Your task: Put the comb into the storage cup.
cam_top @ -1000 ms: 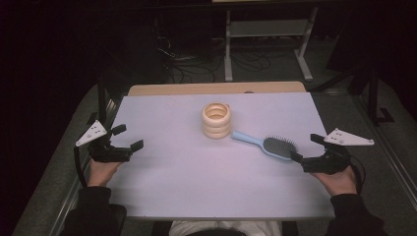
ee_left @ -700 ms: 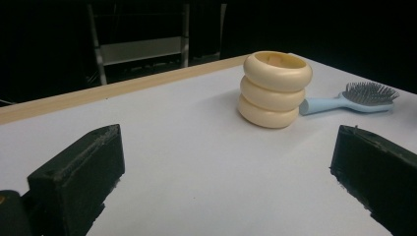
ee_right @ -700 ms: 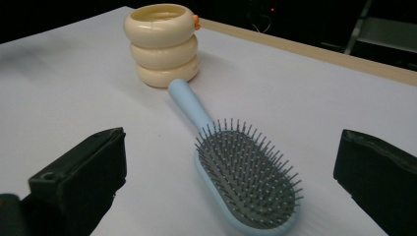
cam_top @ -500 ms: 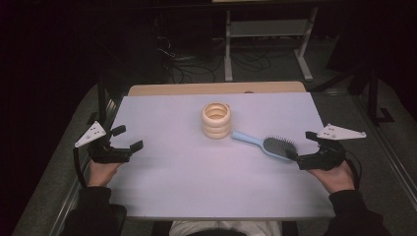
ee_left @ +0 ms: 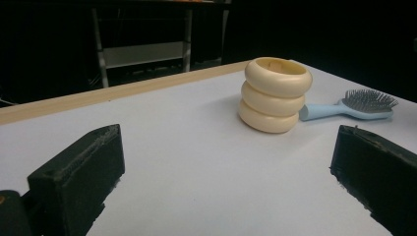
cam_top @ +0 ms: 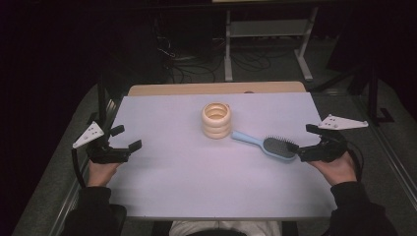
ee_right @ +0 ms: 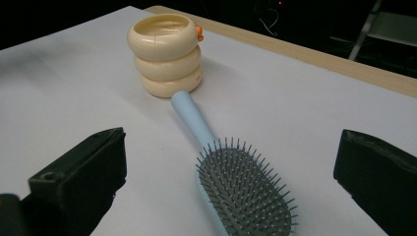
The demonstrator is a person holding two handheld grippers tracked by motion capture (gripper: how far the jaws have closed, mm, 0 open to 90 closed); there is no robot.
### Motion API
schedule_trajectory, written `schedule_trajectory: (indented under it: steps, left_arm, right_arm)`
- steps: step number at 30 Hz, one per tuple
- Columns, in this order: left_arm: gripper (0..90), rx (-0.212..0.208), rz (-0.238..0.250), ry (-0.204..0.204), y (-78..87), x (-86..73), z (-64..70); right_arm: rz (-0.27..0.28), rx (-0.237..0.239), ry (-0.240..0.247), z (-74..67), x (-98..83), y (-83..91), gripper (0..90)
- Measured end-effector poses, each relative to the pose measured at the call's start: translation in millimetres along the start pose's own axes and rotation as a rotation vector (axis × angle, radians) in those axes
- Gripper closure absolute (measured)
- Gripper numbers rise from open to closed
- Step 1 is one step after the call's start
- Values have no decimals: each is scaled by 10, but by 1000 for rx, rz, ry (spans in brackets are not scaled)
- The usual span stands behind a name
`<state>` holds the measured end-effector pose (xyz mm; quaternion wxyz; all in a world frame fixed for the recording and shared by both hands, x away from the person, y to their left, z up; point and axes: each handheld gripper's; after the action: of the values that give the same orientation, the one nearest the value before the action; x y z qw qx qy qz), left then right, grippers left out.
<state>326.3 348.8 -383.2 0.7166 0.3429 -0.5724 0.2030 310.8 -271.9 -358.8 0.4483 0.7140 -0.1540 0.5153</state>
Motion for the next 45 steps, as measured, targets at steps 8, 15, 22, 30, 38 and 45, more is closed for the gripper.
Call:
schedule_trajectory:
  steps: [8, 15, 22, 30, 38, 45]
  left_arm:
    - [0, 1, -1, 0, -3, -1, 2]
    - [0, -3, -5, 0, -9, -3, 1]
    - [0, -4, -6, 1, -15, -4, 2]
    - [0, -5, -6, 3, -18, -4, 0]
    - [0, -7, -6, 4, -19, -5, -1]
    - [0, -8, -6, 3, -22, -5, -4]
  right_arm:
    - [-10, 5, 17, 29, 128, 13, 0]
    - [-25, 10, 28, 28, 235, -13, 0]
    - [-39, 28, 60, -22, 416, -66, 0]
    - [-37, 44, 85, -75, 599, -123, 0]
    - [-34, 57, 108, -125, 815, -186, 0]
    - [-40, 61, 121, -154, 965, -286, 0]
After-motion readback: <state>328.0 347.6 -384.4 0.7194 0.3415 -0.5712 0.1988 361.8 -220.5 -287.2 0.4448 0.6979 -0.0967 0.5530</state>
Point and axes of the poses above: each handheld gripper's, and its own axes: y roughly backward along the jaws, x roughly out of its top, z roughly to its right, and after that the axes turned 2 degrees about -x, right-handed
